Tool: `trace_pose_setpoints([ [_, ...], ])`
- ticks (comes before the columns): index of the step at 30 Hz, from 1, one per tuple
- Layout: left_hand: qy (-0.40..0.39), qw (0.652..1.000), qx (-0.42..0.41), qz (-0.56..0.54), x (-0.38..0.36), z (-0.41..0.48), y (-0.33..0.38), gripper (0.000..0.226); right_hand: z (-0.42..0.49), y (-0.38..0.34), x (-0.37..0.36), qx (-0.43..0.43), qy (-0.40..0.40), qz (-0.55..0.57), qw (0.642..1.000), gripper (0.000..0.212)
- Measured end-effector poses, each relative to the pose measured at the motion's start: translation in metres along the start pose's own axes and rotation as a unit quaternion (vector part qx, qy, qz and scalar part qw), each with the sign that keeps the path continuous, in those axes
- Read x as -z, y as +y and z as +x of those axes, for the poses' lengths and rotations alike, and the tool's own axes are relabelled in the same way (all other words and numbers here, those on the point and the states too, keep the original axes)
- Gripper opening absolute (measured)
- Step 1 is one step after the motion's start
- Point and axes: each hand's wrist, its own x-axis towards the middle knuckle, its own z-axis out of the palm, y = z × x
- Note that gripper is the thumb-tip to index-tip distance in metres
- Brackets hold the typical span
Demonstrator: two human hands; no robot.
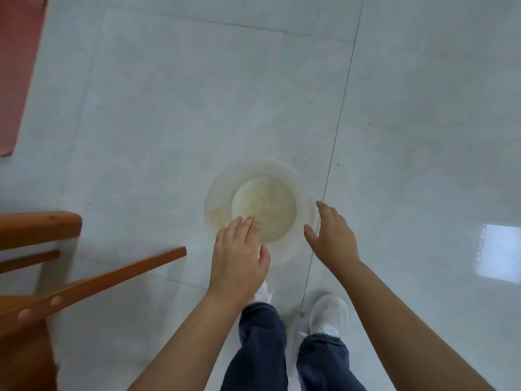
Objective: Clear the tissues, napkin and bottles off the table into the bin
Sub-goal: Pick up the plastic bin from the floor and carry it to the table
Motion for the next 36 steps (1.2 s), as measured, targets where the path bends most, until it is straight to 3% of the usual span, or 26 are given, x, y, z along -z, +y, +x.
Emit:
trace_pose_setpoints([
  [7, -0.006, 0.998, 0.044, -0.037, -0.019, 0.010, -0.007, 0.040, 0.019, 0.000, -0.022, -0.104, -0.015, 0.164, 0.981, 0.050],
  [12, 0.000, 0.996, 0.065, -0.056, -0.001, 0.012, -0.002, 0.040, 0.016, -0.014, -0.010, -0.133, -0.011, 0.239, 0.962, 0.045],
  [23, 0.046, 0.990, 0.092, -0.094, 0.100, -0.007, 0.033, 0.042, -0.030, -0.064, 0.106, -0.082, 0.024, 0.235, 0.968, 0.043],
  [36, 0.183, 0.969, 0.104, -0.129, 0.292, -0.069, 0.083, 0.041, -0.144, -0.161, 0.281, 0.003, 0.095, 0.251, 0.963, 0.043],
])
